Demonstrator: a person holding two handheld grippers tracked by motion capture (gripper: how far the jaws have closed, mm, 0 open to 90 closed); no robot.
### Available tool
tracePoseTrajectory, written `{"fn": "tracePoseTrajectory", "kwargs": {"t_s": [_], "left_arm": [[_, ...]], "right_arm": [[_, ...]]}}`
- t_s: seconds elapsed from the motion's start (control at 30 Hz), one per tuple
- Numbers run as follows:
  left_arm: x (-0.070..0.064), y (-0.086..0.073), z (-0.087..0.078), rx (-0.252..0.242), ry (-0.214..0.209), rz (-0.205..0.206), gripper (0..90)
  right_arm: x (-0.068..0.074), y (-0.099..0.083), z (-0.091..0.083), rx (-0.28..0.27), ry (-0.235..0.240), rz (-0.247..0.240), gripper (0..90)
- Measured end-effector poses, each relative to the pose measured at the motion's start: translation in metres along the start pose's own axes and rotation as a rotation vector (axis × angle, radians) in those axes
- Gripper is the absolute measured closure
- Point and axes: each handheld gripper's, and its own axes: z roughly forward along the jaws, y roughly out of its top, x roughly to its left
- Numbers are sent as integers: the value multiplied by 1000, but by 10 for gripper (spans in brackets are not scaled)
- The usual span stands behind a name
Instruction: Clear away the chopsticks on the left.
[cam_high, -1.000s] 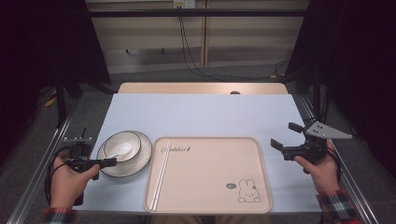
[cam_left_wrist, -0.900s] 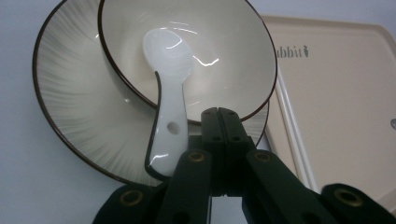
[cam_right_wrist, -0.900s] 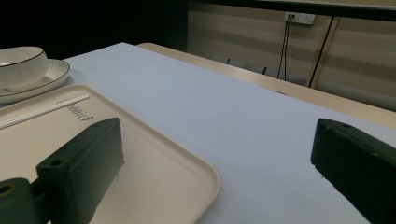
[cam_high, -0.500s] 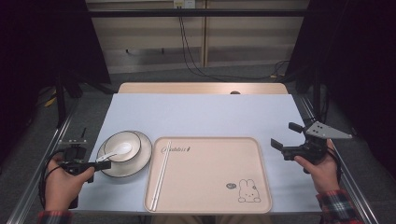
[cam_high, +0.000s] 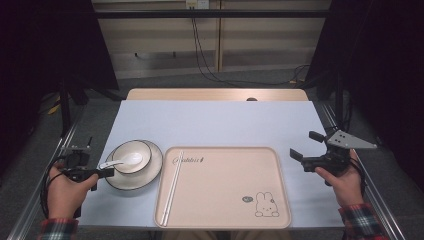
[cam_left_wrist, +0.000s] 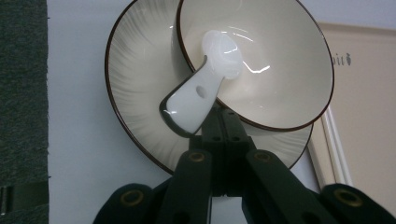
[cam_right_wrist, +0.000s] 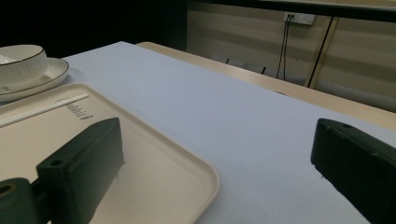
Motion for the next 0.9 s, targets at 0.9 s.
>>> {"fn": "tracePoseTrajectory", "kwargs": {"t_s": [0.9], "left_arm": [[16, 28, 9, -106, 69, -51, 900]], "right_arm": [[-1, 0, 2, 0, 3, 8, 18]]}}
